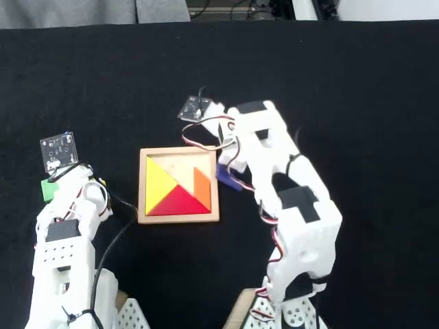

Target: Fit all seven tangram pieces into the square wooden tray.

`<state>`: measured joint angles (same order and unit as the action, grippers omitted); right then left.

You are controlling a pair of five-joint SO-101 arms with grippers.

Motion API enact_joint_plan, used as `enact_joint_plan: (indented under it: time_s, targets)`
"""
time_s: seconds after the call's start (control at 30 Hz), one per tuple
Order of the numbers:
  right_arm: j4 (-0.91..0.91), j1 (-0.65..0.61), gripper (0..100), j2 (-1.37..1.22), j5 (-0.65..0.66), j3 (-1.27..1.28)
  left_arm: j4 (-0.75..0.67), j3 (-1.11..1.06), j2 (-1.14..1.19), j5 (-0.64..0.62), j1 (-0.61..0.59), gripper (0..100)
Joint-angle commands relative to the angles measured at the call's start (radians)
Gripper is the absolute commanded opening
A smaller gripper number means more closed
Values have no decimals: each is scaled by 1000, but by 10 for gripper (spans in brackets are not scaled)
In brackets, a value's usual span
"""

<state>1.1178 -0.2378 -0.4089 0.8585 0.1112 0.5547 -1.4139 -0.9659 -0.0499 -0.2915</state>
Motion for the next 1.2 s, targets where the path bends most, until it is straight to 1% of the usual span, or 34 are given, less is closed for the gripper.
enact_joint_plan:
  time_s: [0.0,0.3,0.5,0.77,0.87,1.07,1.17]
  targets:
    - [3,2,233,12,11,-56,-18,5,-15,-12,4,33]
    - [2,6,231,10,11,-54,-18,5,-15,-12,4,33]
    - [-40,6,130,10,5,-39,-18,5,-15,-12,4,33]
    - [-32,28,130,25,-2,-44,-18,5,-15,-12,4,33]
    - [-32,43,130,79,-58,-42,-18,5,-15,-12,4,33]
    - [-31,31,130,257,-206,25,-18,5,-15,-12,4,33]
    - [-28,-3,130,337,-327,76,-18,5,-15,-12,4,32]
